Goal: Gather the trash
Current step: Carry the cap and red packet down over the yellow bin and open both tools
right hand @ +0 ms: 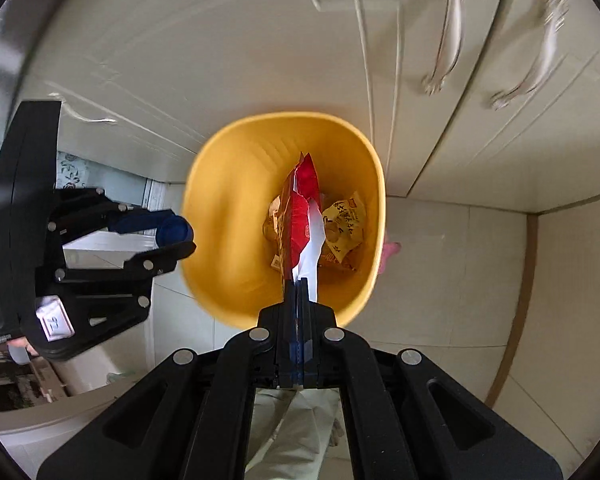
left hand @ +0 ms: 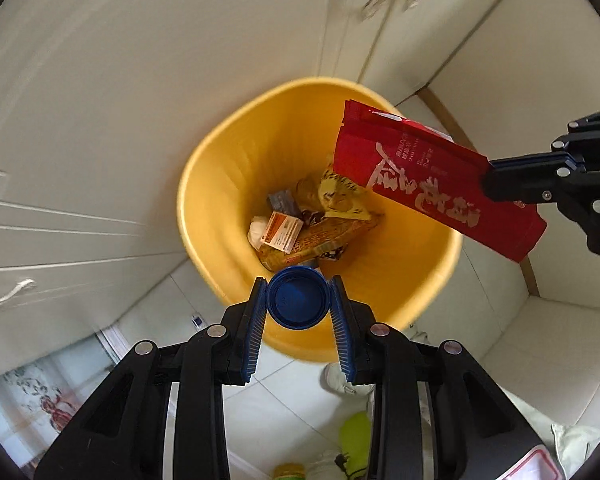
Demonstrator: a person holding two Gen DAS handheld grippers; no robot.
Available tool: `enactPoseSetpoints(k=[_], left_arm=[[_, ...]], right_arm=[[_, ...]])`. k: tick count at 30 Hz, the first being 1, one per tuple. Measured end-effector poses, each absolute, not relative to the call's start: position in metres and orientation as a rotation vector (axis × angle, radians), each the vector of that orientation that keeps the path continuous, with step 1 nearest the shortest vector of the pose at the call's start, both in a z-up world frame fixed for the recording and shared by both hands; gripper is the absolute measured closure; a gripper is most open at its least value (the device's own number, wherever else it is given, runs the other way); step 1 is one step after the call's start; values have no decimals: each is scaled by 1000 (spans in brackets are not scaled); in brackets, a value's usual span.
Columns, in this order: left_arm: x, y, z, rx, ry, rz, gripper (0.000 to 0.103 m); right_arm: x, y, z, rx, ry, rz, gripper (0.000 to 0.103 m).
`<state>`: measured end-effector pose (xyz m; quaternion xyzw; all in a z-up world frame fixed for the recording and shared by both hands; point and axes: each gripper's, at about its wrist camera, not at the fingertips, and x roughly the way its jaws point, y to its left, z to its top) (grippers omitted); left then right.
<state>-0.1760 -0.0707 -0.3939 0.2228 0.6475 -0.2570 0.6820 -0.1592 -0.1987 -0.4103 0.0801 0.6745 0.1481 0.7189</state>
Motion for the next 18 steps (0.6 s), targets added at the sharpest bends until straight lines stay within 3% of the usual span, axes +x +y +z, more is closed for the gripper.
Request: enactPoseSetpoints(k=[13,16,17,18], left_arm=[[-161,-73,-438,427,1506,-501,70],[-160,-72,-430,418,1479,-481,40],[-160,-73,-431,415,1472,-483,36],[-161,-74,-430,414,1466,-486,36]], right_arm=[[-138,-192,-463,230,1528,356,97],[-139,-193,-460,251,1511,355,75],[-140,-193,-459,257,1505,355,65],[-140,-194,-457,267,1497,356,63]])
